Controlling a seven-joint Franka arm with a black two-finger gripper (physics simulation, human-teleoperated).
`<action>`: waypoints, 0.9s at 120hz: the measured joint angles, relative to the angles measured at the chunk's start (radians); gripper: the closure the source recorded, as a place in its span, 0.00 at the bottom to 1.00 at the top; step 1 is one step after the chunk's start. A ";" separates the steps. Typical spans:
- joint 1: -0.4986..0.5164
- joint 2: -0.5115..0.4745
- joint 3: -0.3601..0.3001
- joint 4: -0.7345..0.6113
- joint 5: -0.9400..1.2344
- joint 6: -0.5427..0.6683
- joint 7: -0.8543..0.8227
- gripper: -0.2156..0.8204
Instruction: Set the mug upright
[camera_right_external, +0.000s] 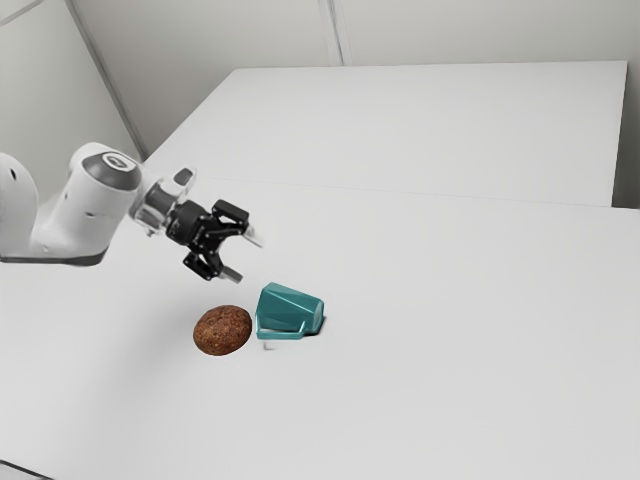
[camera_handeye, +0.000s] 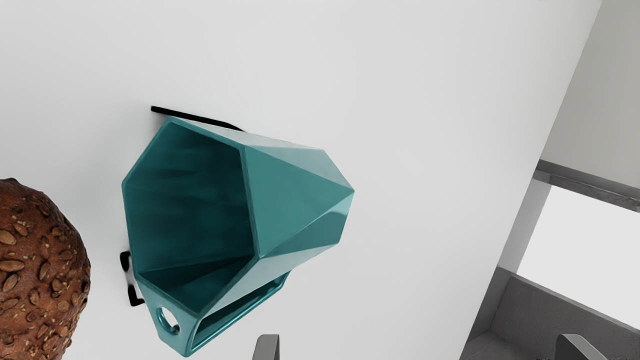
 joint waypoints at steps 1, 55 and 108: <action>0.000 0.002 0.000 -0.001 -0.003 0.002 0.006 0.21; 0.015 0.132 0.004 -0.005 -0.119 0.041 0.236 0.21; 0.013 0.174 -0.056 -0.006 -0.212 0.063 0.345 0.21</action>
